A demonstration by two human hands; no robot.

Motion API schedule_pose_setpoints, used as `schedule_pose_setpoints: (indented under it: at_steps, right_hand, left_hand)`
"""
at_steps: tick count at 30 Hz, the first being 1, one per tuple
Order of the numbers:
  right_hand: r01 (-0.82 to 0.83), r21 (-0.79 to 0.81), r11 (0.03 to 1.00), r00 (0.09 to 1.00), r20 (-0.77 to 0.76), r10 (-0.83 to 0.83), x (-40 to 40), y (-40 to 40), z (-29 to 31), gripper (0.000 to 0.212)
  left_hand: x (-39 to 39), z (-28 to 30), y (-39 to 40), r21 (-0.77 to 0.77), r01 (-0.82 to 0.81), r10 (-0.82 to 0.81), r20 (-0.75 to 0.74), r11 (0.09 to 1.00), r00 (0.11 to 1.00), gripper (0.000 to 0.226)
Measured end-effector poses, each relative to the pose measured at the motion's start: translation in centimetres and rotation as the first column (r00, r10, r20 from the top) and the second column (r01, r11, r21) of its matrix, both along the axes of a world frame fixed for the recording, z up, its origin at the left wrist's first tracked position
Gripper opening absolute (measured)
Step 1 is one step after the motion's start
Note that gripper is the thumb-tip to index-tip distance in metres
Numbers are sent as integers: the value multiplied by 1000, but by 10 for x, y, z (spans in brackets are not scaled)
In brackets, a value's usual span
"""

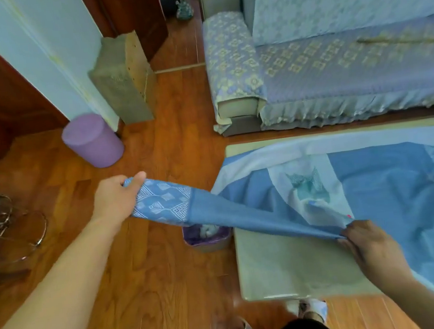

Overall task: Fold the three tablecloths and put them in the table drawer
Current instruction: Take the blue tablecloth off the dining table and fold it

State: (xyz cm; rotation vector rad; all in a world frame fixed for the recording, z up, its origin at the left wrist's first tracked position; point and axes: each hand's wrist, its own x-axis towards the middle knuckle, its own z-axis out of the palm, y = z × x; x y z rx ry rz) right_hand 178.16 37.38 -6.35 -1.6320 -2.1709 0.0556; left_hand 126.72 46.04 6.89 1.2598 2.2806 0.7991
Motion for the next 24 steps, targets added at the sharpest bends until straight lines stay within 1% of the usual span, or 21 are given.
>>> schedule_pose_setpoints:
  at_steps: [2,4,6,7,8,9,10,11,12,13,14,15,16,17,18,19,20,21,22,23,24]
  right_hand:
    - [25,55,998,999,34,-26,3,-7,-8,34]
    - [3,50,999,1000,28,-5,3,-17,-15,36]
    - [-169,-86,982,985,27,172,-3,-30,-25,43]
    - [-232,-234,944,965,63,253,-10,-37,-26,46]
    - [-245,-446,861,939,111,325,-15,-44,-30,50]
    - [-191,-659,728,914,152,377,-22,-45,-32,49]
    - [-139,-815,562,897,138,421,-26,-49,-44,39]
    - [-130,-906,403,910,53,412,-31,-49,-51,26]
    - [-77,-963,259,933,23,360,-29,-45,-63,13]
    - [19,-992,126,952,56,302,-35,-32,-71,11]
    - [46,-987,153,991,65,118,-43,-11,-80,17]
    - [64,-974,218,998,67,5,-60,6,-75,21]
    - [-108,-990,90,966,-126,-225,-91,14,-61,23]
    - [-232,-969,91,891,-249,-380,-123,25,-45,24]
    - [-250,-959,131,763,-279,-583,-149,38,-29,31]
    - [-315,-948,37,693,-256,-674,-173,49,-5,43]
    - [-380,-924,-38,679,-251,-690,-193,59,15,51]
    - [-434,-896,-96,702,-270,-659,-214,66,41,51]
    - [-435,-893,-113,757,-294,-584,-229,71,54,47]
    - [-404,-909,-99,822,-313,-476,-240,77,65,40]
    - [-296,-954,-47,909,-266,-321,-246,82,67,33]
  left_hand:
    - [6,3,0,53,-56,45,183,997,982,63]
    - [8,8,-2,95,-72,35,343,993,939,59]
    - [-2,6,-16,38,-4,-13,423,999,906,49]
    - [-10,-3,-25,-26,27,-12,464,999,886,43]
    - [-19,-15,-37,-104,45,14,509,994,861,41]
    - [-27,-30,-51,-192,57,53,524,980,850,40]
    - [-34,-46,-67,-260,65,84,521,963,849,34]
    - [-38,-63,-85,-319,78,99,503,945,859,27]
    - [-39,-76,-101,-373,94,106,482,923,870,25]
    - [-37,-87,-116,-415,111,111,474,903,873,30]
    - [-30,-95,-128,-429,128,111,489,894,865,33]
    - [-18,-97,-136,-413,149,98,519,899,849,28]
    - [-3,-99,-139,-376,186,45,528,908,848,25]
    - [15,-95,-138,-312,251,-63,507,916,860,31]
    - [35,-91,-136,-244,339,-192,477,909,858,42]
    - [56,-84,-132,-191,431,-315,440,882,841,47]
    - [77,-76,-129,-141,508,-415,415,850,809,43]
    - [94,-74,-126,-99,580,-505,388,809,771,35]
    - [110,-69,-121,-47,639,-586,352,768,730,29]
    - [125,-60,-116,-14,688,-645,336,725,687,26]
    - [135,-52,-112,5,728,-688,332,685,645,23]
